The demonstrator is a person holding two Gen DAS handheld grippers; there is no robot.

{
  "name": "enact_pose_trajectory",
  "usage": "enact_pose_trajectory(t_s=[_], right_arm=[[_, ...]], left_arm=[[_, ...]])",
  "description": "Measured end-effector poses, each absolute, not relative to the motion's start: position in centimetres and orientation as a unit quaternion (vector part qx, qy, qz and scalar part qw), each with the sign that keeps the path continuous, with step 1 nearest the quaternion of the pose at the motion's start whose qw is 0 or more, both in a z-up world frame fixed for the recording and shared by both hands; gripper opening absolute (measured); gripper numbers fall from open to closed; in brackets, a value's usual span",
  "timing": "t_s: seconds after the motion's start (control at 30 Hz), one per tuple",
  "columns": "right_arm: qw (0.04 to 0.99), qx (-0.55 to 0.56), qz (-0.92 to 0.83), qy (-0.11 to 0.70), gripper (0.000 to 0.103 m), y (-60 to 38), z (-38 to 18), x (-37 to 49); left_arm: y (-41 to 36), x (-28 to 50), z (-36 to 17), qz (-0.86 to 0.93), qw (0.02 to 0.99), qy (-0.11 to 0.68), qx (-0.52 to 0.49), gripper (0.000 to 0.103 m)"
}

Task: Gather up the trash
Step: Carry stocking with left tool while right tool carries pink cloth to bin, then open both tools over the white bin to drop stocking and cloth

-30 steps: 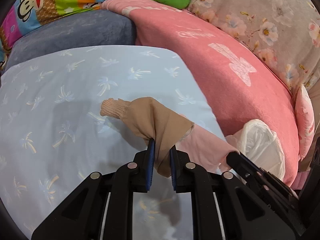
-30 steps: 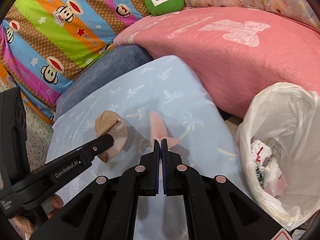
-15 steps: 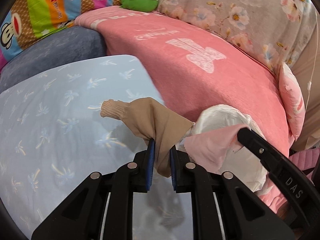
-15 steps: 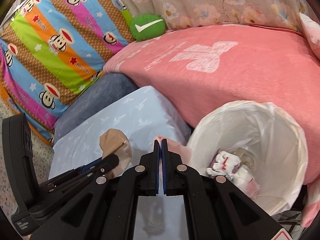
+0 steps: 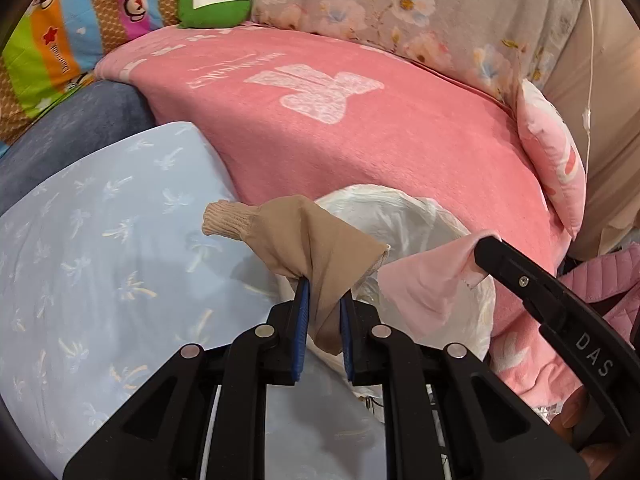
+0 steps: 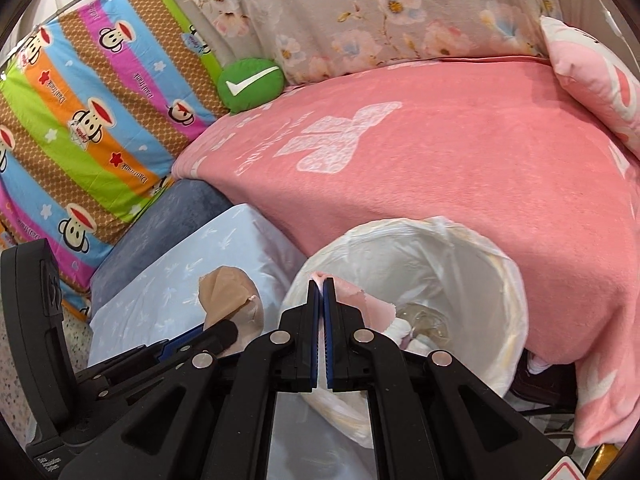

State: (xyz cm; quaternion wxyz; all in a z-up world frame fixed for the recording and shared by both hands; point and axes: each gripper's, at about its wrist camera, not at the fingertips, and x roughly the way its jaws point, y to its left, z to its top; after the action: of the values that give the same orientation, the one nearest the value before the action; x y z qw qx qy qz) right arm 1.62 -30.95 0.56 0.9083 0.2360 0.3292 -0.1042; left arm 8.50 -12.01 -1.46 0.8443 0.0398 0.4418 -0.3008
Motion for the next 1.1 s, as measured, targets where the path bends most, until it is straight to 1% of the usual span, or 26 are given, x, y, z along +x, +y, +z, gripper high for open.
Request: enact_pose_trajectory(t_s=[0.33, 0.43, 0.47, 0.5, 0.53, 0.57, 0.6, 0.63, 0.73, 0.9, 0.97, 1.03, 1.1], right_arm=[[0.903, 0.245, -0.128, 0.329, 0.003, -33.5, -0.1, 0.0], [0.902, 0.246, -0.133, 0.329, 0.007, -33.8, -0.2, 0.0], [0.902, 0.245, -0.136, 0.328, 0.009, -33.8, -0.3, 0.0], [0.902, 0.245, -0.137, 0.328, 0.009, -33.9, -0.3, 0.0], [0.901, 0.247, -0.135, 0.329, 0.009, -34.0, -0.4, 0.0], [0.901, 0.247, -0.135, 0.331, 0.009, -34.0, -0.5, 0.1], [0.901, 0.245, -0.134, 0.332, 0.009, -33.9, -0.6, 0.2], [0.900, 0.244, -0.133, 0.335, 0.009, -33.8, -0.7, 0.3], [0.900, 0.240, -0.128, 0.341, 0.010, -33.4, -0.9, 0.5], [0.901, 0.225, -0.119, 0.351, 0.019, -32.4, -1.1, 0.7], [0.902, 0.215, -0.119, 0.356, 0.020, -32.0, -1.2, 0.6], [0.901, 0.208, -0.119, 0.361, 0.023, -31.6, -1.2, 0.5], [0.901, 0.202, -0.119, 0.364, 0.029, -31.4, -1.3, 0.4]], left_arm=[[-15.8, 8.0, -1.5, -0.322, 0.835, 0.442, 0.063, 0.016], [-16.4, 8.1, -1.5, -0.322, 0.835, 0.441, 0.068, 0.017], [-16.5, 8.2, -1.4, -0.319, 0.836, 0.441, 0.068, 0.025], [-16.5, 8.2, -1.4, -0.317, 0.837, 0.441, 0.066, 0.035], [-16.3, 8.2, -1.4, -0.312, 0.840, 0.439, 0.062, 0.042], [-16.2, 8.2, -1.4, -0.306, 0.843, 0.437, 0.060, 0.053], [-16.0, 8.2, -1.3, -0.301, 0.847, 0.435, 0.059, 0.060], [-15.8, 8.2, -1.3, -0.296, 0.850, 0.433, 0.059, 0.061], [-15.3, 8.3, -1.4, -0.287, 0.853, 0.432, 0.058, 0.062], [-14.2, 8.2, -1.7, -0.269, 0.859, 0.431, 0.059, 0.062], [-13.7, 8.1, -1.8, -0.262, 0.861, 0.431, 0.059, 0.062], [-13.3, 8.0, -2.0, -0.257, 0.863, 0.431, 0.060, 0.062], [-12.8, 7.9, -2.2, -0.251, 0.863, 0.434, 0.059, 0.062]])
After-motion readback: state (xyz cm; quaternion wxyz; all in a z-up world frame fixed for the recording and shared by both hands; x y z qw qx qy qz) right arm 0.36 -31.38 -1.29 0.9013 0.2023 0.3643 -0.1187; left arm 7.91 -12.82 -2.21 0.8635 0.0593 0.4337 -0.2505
